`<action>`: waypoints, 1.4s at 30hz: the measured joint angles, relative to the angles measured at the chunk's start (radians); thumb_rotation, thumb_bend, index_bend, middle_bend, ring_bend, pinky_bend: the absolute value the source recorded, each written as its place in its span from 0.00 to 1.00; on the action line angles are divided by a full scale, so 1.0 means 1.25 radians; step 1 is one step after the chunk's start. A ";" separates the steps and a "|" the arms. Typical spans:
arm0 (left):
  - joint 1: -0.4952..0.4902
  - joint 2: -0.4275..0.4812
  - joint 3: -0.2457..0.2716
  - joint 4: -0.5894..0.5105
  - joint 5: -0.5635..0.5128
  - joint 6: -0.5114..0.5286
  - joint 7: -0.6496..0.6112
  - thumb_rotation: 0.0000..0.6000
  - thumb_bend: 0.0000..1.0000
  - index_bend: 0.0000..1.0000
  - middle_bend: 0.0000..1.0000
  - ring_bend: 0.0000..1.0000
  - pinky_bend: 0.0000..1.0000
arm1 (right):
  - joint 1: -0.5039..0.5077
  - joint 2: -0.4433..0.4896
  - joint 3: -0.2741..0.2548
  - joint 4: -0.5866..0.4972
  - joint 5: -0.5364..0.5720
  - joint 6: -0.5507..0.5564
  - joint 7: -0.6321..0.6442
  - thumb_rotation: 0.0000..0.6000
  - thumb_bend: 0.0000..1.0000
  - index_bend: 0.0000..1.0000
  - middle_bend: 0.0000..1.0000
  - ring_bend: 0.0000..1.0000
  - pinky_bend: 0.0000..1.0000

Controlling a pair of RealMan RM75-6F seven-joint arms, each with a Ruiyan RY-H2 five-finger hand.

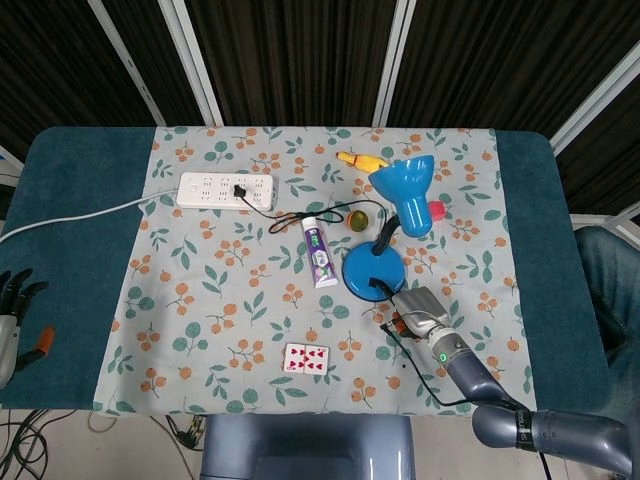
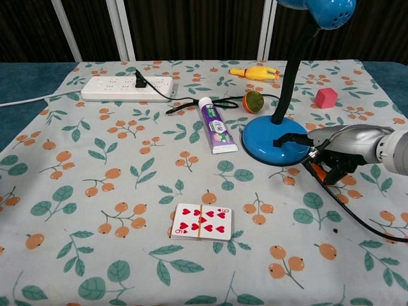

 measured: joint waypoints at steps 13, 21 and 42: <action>0.000 0.000 -0.001 0.001 -0.001 0.000 -0.001 1.00 0.36 0.20 0.07 0.00 0.09 | 0.019 0.008 -0.001 -0.006 0.020 0.017 -0.009 1.00 0.74 0.03 0.77 0.85 1.00; 0.001 0.001 -0.001 0.000 -0.003 0.000 -0.004 1.00 0.37 0.20 0.06 0.00 0.09 | -0.029 0.080 0.001 -0.093 -0.051 0.107 0.032 1.00 0.64 0.03 0.38 0.42 1.00; 0.008 -0.004 0.001 -0.012 0.004 0.016 0.021 1.00 0.37 0.20 0.06 0.00 0.09 | -0.403 0.206 -0.134 -0.032 -0.463 0.611 0.243 1.00 0.36 0.03 0.10 0.12 0.00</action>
